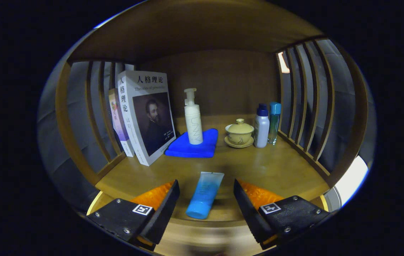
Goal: Pull open the drawer, take out the items inside it, and place them on the countertop above the cabinet.
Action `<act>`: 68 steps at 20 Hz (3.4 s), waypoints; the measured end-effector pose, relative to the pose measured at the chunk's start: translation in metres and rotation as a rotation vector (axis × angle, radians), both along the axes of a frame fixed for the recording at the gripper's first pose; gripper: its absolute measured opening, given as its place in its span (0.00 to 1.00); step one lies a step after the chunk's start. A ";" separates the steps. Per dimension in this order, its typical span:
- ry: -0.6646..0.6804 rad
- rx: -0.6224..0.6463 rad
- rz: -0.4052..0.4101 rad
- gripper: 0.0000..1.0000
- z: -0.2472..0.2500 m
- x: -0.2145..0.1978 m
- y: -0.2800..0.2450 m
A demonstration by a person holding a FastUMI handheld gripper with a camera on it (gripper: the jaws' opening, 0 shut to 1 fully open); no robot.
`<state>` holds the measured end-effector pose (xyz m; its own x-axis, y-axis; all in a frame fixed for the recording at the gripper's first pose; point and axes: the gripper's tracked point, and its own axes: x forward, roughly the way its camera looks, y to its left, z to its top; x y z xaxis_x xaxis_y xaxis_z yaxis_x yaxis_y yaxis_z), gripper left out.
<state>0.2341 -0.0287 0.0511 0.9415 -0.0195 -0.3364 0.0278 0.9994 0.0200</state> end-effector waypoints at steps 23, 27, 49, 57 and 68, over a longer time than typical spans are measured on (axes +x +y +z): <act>-0.359 -0.086 0.091 0.94 0.017 -0.218 0.050; -0.386 -0.112 0.116 0.94 0.004 -0.253 0.049; -0.173 -0.105 0.069 0.94 -0.107 -0.233 0.033; -0.176 -0.083 0.010 0.93 -0.111 -0.228 0.029; -0.172 -0.088 -0.048 0.93 -0.104 -0.191 0.019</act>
